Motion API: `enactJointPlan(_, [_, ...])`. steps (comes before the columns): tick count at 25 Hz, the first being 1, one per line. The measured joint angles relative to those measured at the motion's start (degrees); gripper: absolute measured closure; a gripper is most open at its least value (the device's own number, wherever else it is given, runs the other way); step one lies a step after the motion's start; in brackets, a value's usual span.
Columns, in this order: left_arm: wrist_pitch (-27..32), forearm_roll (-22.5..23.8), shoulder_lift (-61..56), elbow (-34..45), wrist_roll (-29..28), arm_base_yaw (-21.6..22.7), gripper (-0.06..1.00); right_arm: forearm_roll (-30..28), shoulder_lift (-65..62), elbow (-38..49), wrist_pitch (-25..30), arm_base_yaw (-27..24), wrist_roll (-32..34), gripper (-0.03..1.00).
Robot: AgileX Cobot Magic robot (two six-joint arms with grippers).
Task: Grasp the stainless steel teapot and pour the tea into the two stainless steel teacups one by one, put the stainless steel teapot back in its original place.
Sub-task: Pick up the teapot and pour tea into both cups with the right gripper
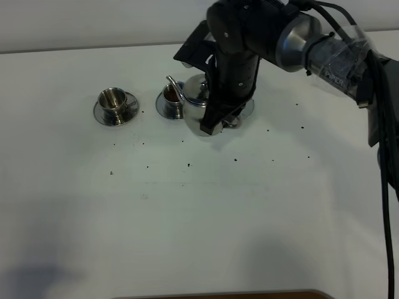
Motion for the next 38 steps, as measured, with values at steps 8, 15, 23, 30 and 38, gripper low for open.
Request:
enactJointPlan(8, [0.00, 0.00, 0.00, 0.00, 0.00, 0.00, 0.56, -3.77, 0.00, -7.14, -1.85, 4.62, -0.17, 0.78])
enactJointPlan(15, [0.00, 0.00, 0.00, 0.00, 0.00, 0.00, 0.56, -6.24, 4.72, -16.62, -0.36, 6.42, -1.30, 0.78])
enactJointPlan(23, [0.00, 0.00, 0.00, 0.00, -0.07, 0.00, 0.56, -9.32, 16.89, -34.79, 2.98, 9.22, -8.04, 0.78])
enactJointPlan(30, [0.00, 0.00, 0.00, 0.00, -0.07, 0.00, 0.56, -20.00, 20.64, -37.72, 3.19, 10.77, -13.37, 0.78])
enactJointPlan(38, [0.00, 0.00, 0.00, 0.00, -0.07, 0.00, 0.56, -28.94, 22.64, -37.79, 0.59, 11.88, -18.02, 0.78])
